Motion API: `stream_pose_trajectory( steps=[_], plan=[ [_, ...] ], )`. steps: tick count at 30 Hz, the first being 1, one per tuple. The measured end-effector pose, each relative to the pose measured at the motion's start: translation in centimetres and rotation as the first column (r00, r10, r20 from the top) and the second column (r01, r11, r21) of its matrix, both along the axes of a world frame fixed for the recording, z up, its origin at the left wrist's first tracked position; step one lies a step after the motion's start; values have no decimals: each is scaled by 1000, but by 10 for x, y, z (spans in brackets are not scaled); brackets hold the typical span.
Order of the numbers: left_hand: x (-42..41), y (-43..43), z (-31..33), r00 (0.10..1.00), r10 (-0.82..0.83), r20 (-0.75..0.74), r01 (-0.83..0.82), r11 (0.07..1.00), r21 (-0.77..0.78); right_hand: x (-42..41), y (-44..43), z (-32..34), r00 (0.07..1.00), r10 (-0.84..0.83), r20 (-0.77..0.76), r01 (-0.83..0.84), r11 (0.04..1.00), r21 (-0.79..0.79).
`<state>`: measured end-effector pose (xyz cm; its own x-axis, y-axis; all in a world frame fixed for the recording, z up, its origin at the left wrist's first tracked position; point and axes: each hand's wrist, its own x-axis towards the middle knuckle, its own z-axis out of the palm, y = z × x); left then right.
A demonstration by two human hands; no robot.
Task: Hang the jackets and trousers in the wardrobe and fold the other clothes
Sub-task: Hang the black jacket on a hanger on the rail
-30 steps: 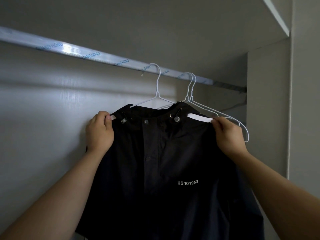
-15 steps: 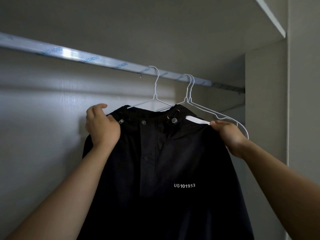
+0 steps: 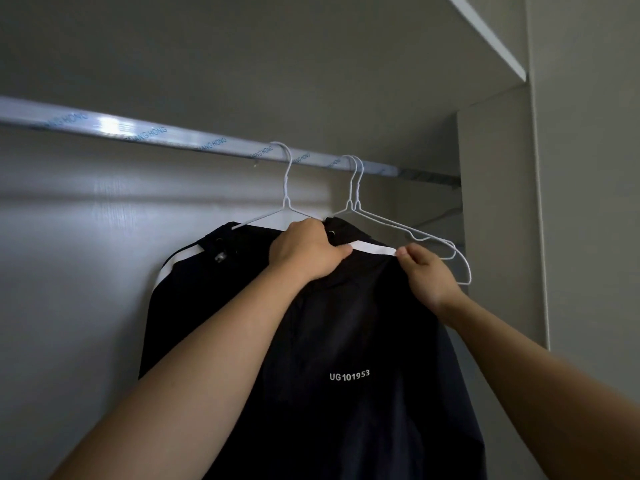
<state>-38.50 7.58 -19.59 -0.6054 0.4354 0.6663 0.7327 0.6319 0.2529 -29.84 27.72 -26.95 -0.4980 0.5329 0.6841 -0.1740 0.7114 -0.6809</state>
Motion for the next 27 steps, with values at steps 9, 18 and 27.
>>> stream_pose_trajectory(
  steps=[9,18,27],
  plan=[
    [4,16,30,998,-50,-22,53,992,119,3,-4,-5,996,-56,66,51,996,71],
    [-17,20,32,926,206,-318,-196,979,64,7,-5,-6,997,-42,62,32,987,156],
    [-29,13,27,959,92,-270,-68,993,99,9,5,2,999,-39,13,39,999,30]
  ],
)
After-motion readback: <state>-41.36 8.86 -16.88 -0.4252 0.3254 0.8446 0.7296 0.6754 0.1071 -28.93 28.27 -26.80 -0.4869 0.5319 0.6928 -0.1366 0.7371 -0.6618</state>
